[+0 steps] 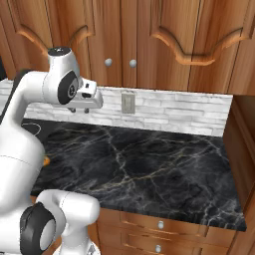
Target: Place the tangerine in the correct fridge rack based on whether it is a fruit or vegetable. Finally, close the fridge door.
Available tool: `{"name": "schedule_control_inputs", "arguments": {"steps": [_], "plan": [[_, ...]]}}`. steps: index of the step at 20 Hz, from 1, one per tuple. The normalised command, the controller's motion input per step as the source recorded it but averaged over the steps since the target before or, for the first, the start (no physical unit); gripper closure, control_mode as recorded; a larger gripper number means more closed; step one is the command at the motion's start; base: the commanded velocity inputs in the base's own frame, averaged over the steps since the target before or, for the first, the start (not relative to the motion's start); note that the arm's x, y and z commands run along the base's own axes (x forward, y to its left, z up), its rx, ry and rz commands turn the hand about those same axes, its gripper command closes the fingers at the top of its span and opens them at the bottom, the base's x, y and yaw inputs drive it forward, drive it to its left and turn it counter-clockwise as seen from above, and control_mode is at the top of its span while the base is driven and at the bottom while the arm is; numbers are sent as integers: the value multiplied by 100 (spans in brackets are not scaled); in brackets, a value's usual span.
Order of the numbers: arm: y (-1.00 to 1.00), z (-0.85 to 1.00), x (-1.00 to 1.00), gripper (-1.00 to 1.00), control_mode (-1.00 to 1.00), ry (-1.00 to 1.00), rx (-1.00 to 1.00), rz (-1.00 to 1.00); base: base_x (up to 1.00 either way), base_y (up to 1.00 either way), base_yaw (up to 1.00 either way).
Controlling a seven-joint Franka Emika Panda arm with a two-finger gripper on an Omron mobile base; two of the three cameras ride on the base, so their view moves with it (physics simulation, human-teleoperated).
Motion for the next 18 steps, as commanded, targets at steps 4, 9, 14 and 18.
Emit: {"name": "schedule_control_inputs", "arguments": {"steps": [4,9,14,18], "plan": [[57,0,-8,-100,-100,-2,-2,11,0,0,0],[100,-51,0,-100,-100,0,1,15,0,0,0],[94,-99,-13,-100,-100,0,12,17,0,0,0],[97,-100,-19,-100,-100,6,5,21,0,0,0]]}}
